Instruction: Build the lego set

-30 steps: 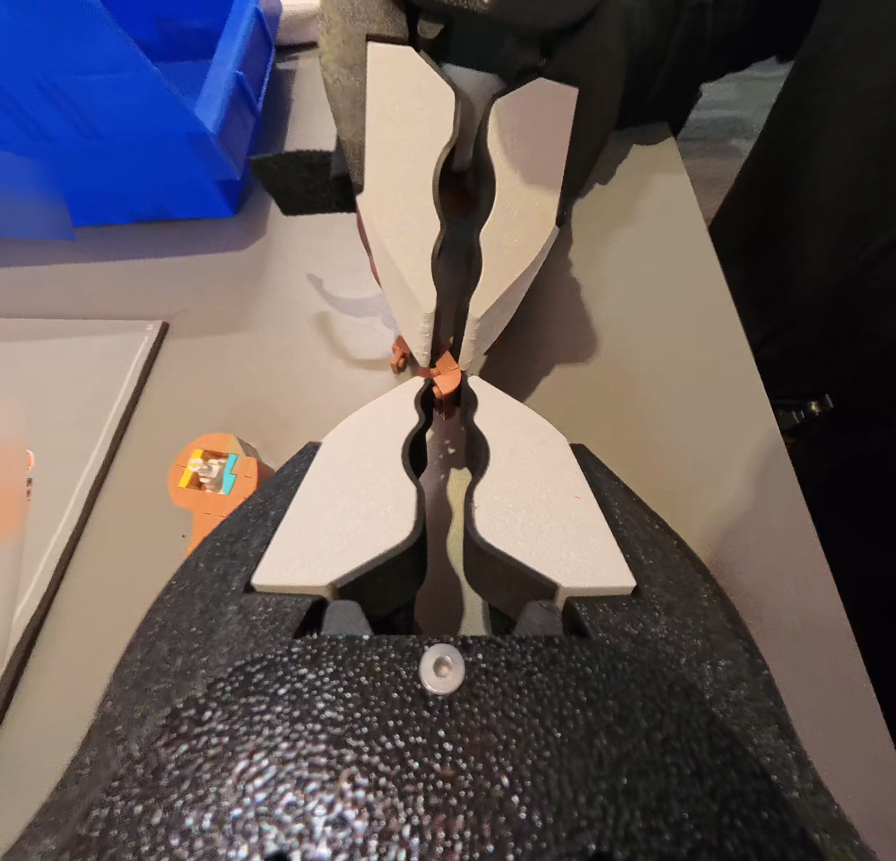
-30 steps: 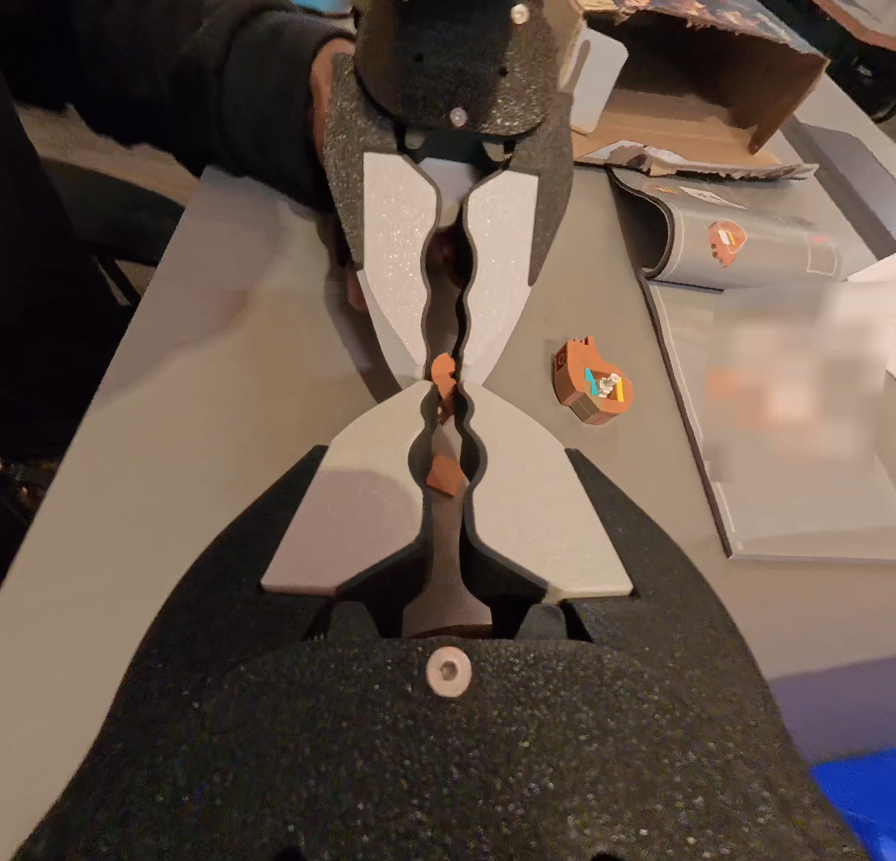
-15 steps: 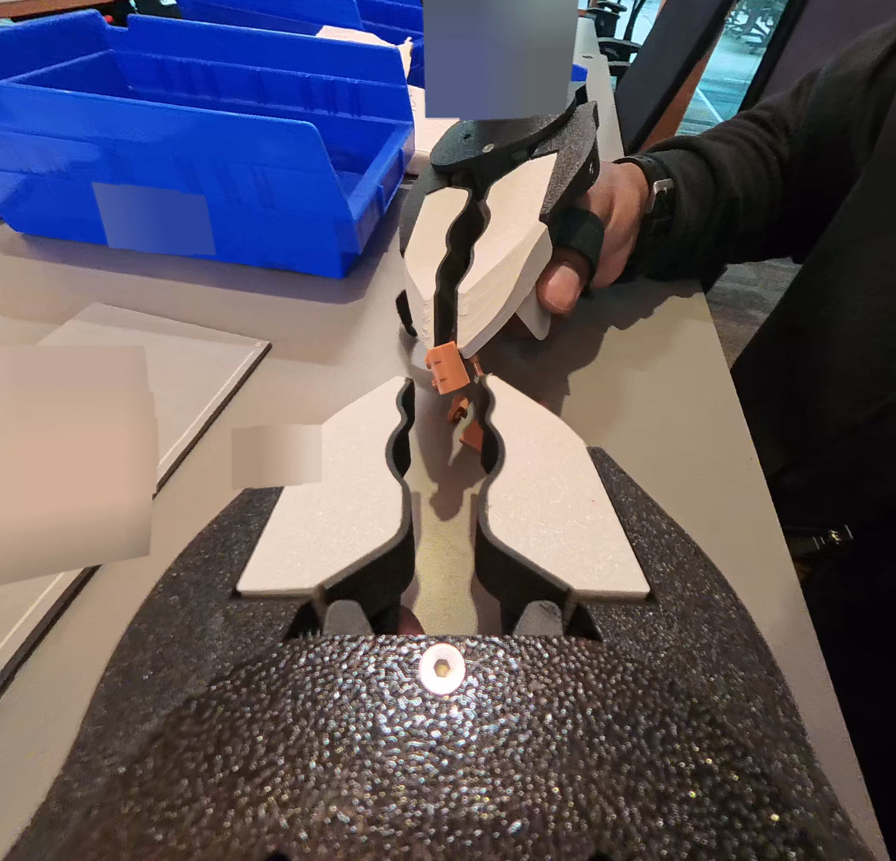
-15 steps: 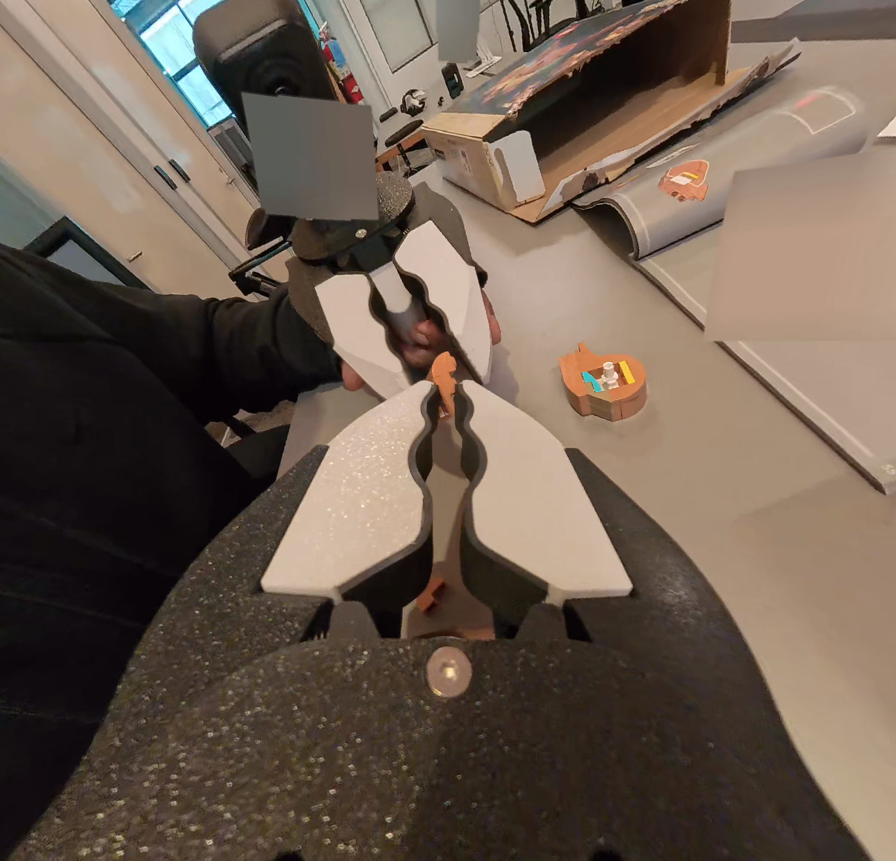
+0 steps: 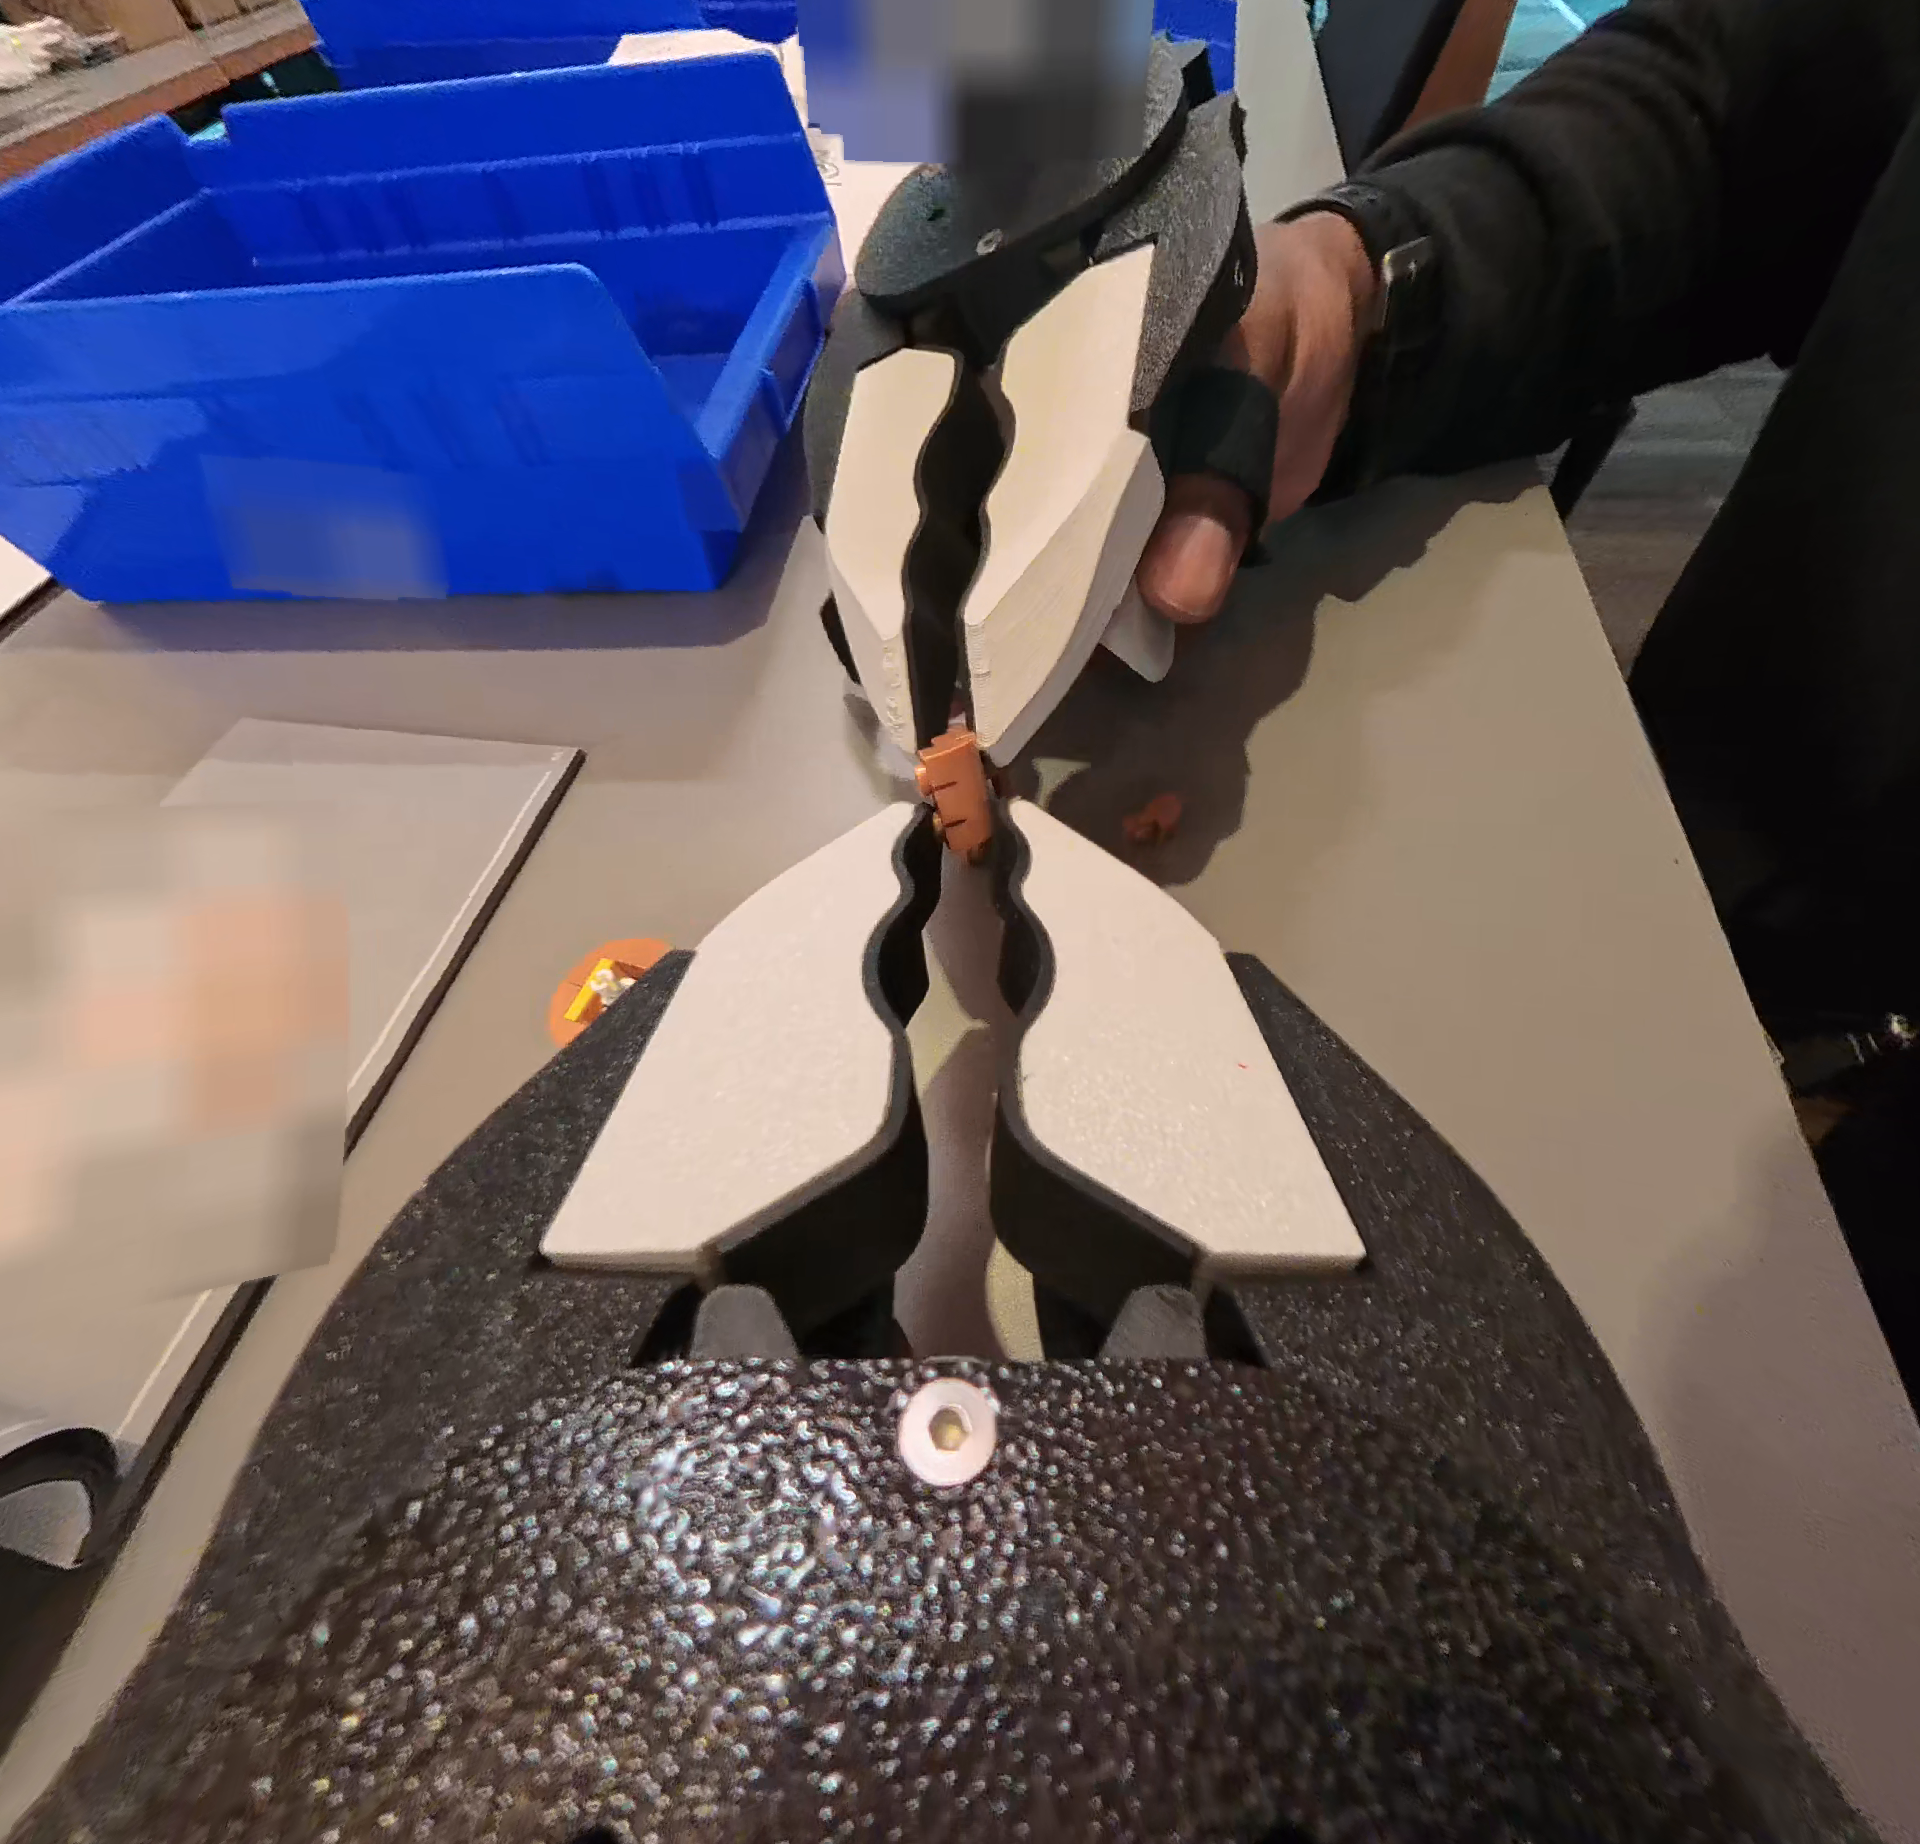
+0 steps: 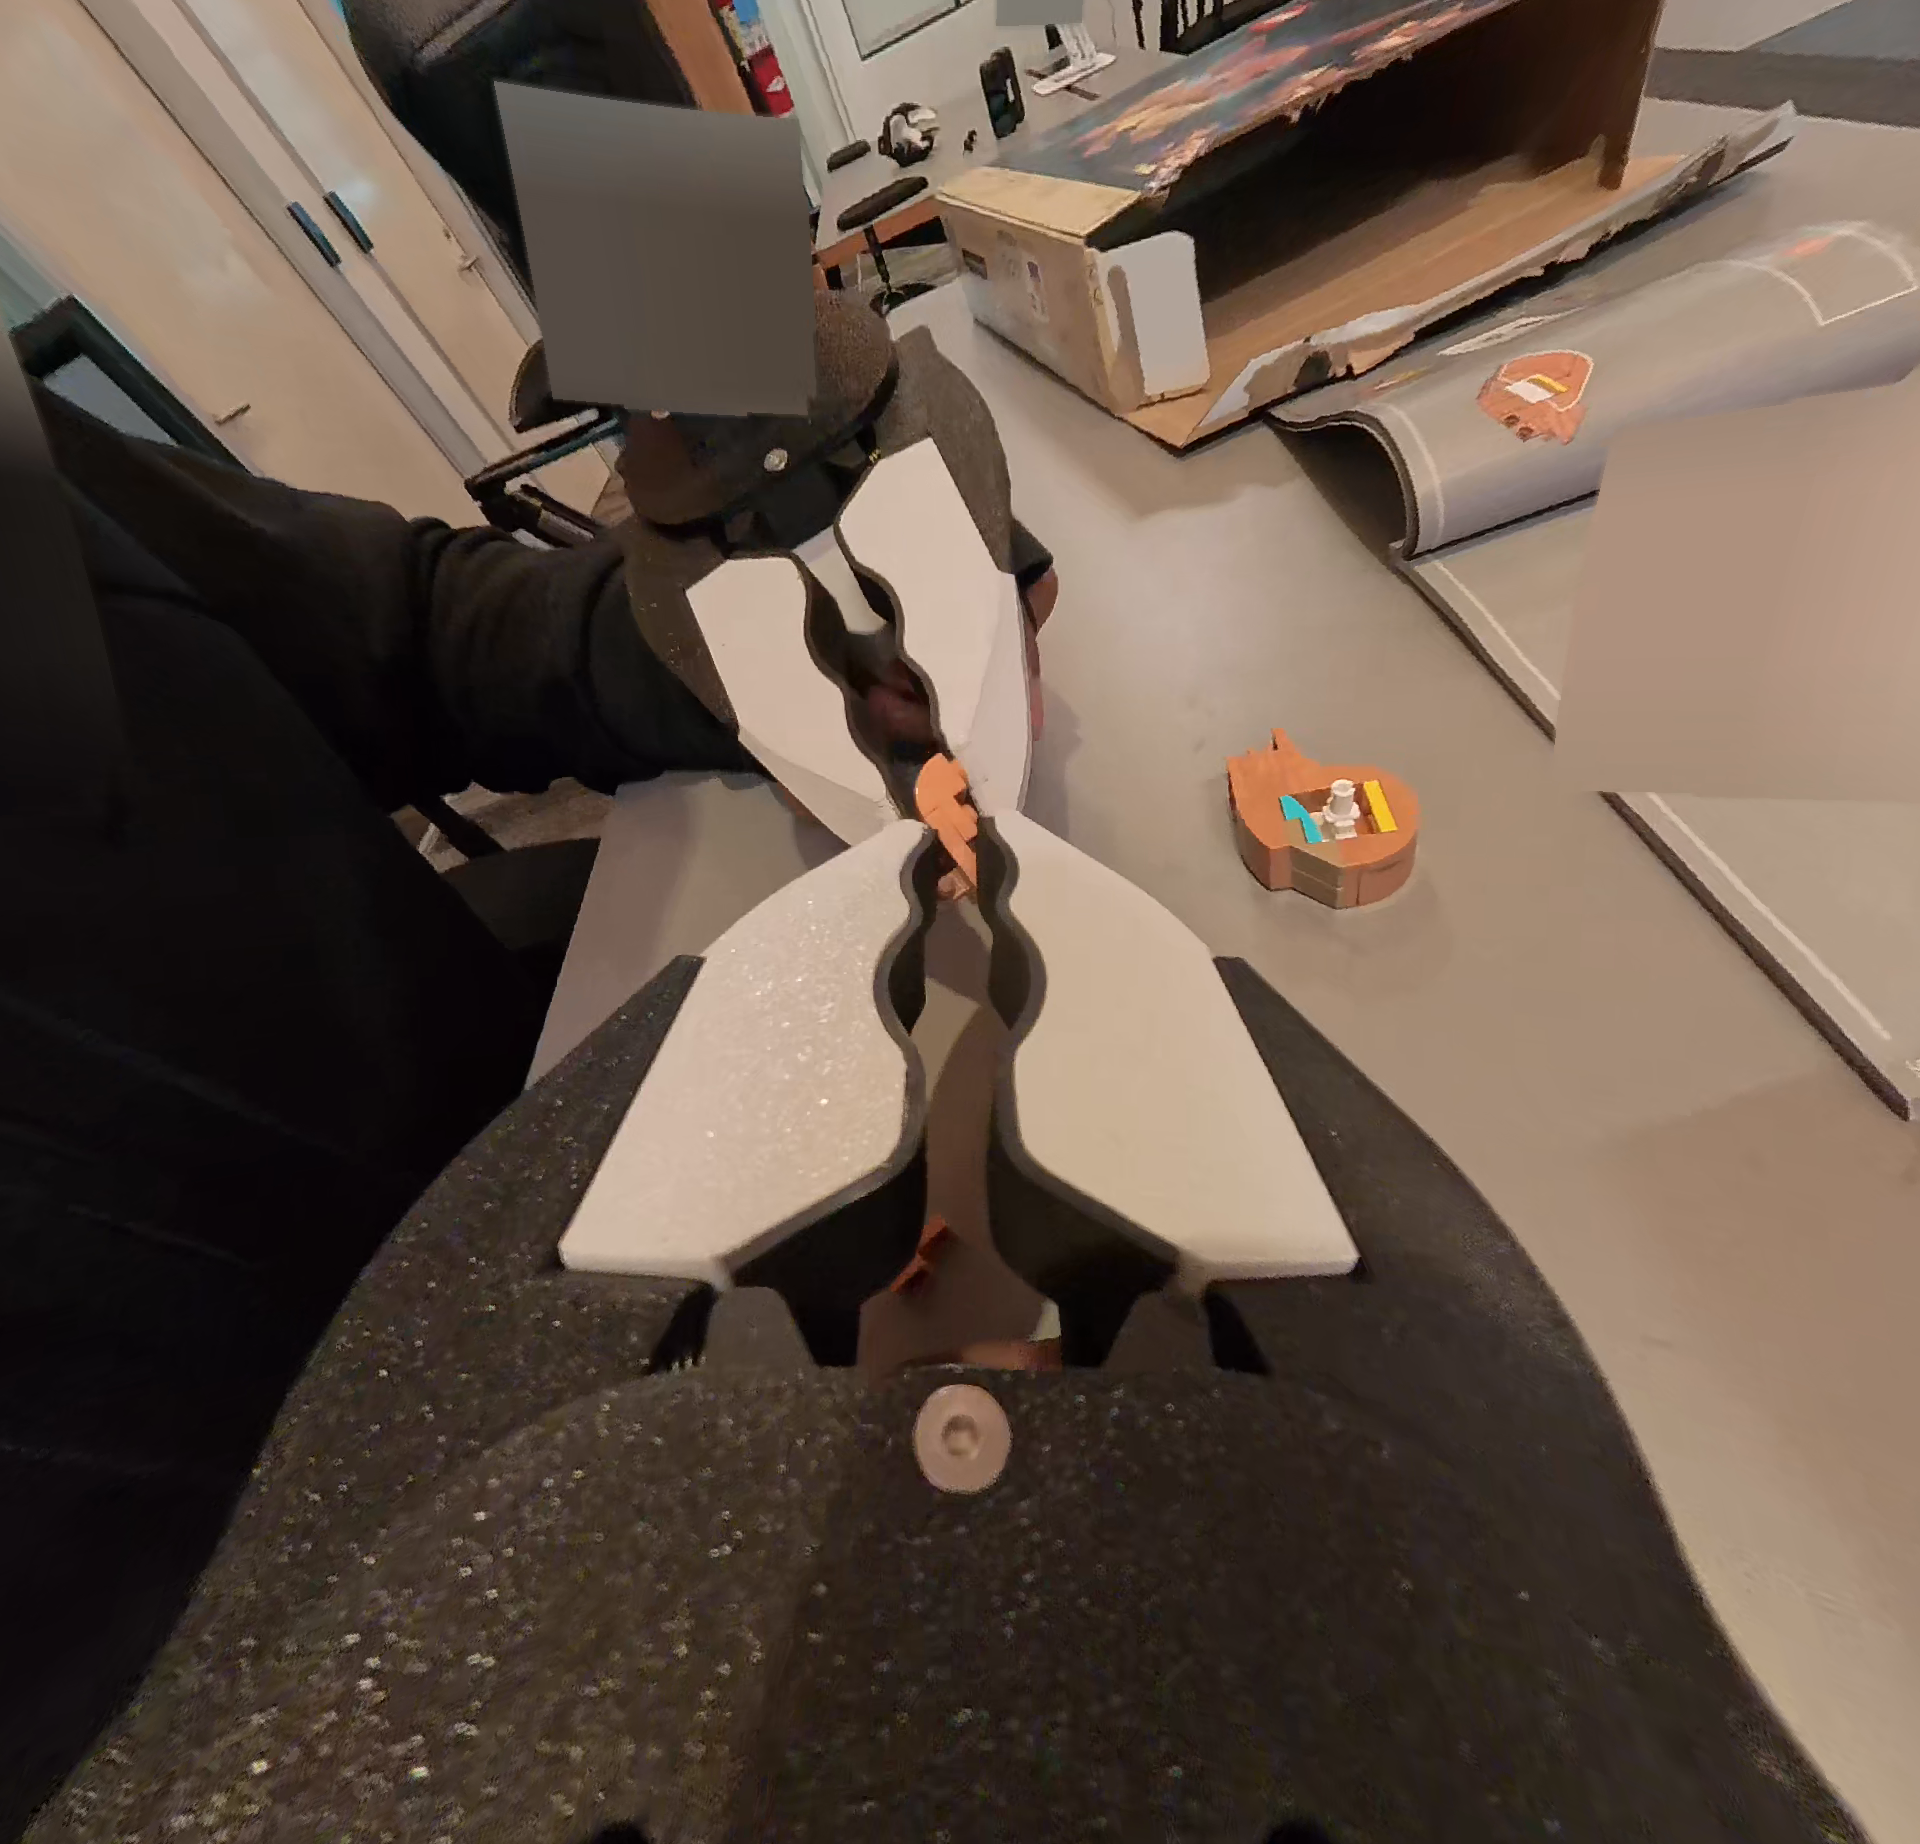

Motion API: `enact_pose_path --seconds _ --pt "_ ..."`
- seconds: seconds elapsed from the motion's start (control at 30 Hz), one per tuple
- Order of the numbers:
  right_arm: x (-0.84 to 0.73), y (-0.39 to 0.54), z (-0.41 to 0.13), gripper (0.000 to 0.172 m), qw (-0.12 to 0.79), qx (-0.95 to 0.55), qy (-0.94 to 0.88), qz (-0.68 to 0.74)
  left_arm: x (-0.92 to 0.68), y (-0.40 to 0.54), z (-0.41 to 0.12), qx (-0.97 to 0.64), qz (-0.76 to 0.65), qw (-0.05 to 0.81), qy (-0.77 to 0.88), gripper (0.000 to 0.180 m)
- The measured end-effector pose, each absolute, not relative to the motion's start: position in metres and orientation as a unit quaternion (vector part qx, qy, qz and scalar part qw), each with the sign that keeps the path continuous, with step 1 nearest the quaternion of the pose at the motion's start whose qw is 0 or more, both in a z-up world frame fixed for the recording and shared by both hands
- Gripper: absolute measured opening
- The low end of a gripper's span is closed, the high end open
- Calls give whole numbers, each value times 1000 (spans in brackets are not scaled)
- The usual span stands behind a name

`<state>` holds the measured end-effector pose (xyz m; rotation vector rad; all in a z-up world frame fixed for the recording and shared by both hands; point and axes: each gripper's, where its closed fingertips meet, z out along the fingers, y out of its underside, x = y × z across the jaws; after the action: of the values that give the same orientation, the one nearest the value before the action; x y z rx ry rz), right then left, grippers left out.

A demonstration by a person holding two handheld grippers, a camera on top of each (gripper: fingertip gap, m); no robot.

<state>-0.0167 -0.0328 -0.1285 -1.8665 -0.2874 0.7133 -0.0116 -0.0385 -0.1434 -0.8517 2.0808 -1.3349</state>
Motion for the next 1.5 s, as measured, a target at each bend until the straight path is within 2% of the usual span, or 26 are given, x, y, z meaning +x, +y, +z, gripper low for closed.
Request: enact_pose_path --seconds 0.17,0.27,0.37,0.67,0.83,1.13,1.33,1.5 --pt "-19 -34 -127 7 552 -775 -170 257 -13 -38 -140 -256 -478 313 780 10" --pt "-16 -36 -130 24 545 -783 -184 238 -10 -31 -144 -215 -413 387 796 10" --pt "-12 -38 -133 28 535 -787 -187 242 -14 -27 -139 -162 -376 454 792 11" --pt "-39 -48 -128 38 517 -756 -237 324 -24 -39 -120 -18 -305 560 770 11" --pt "-44 -49 -122 51 511 -739 -245 364 -23 -41 -124 89 -238 567 784 11" --pt "-34 -47 -124 39 501 -743 -248 369 -17 -47 -124 158 -229 583 763 11" --pt "-35 -43 -132 20 490 -760 -244 351 -19 -44 -124 159 -245 590 753 11" --pt "-35 -44 -132 19 489 -759 -241 356 -20 -45 -125 154 -258 589 750 11"
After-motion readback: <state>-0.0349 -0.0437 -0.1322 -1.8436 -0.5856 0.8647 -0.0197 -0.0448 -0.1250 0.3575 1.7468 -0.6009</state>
